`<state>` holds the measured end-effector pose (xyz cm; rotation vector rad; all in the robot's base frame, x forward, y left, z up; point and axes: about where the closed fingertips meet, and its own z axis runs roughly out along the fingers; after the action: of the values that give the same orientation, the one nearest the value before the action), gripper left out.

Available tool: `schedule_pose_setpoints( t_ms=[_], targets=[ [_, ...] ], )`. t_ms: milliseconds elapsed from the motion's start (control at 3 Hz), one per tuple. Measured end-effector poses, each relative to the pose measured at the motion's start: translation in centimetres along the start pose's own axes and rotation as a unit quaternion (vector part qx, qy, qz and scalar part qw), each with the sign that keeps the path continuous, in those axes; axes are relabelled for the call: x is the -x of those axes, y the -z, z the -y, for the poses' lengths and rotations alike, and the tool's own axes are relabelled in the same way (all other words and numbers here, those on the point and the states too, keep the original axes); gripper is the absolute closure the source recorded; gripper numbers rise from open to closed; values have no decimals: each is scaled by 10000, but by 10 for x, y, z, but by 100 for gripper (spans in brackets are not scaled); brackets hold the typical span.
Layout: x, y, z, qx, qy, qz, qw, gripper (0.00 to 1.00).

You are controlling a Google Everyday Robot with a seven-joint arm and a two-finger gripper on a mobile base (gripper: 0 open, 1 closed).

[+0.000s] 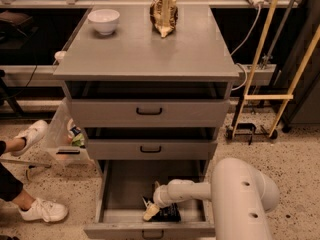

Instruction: Place blue chip bag into bottom drawer

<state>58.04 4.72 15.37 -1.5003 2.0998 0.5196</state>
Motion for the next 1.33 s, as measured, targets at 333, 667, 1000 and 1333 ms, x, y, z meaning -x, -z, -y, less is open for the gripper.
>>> schedule_pose_setpoints(
  t_ms=[333,667,1000,1333],
  targets=[
    [13,18,-3,-104,0,-30,9999,0],
    [57,58,18,-548,-281,-156,9980,0],
    [112,108,51,-1241,-705,-179,9896,0],
    [129,128,59,-1520,-690,-152,9858,0]
  ],
)
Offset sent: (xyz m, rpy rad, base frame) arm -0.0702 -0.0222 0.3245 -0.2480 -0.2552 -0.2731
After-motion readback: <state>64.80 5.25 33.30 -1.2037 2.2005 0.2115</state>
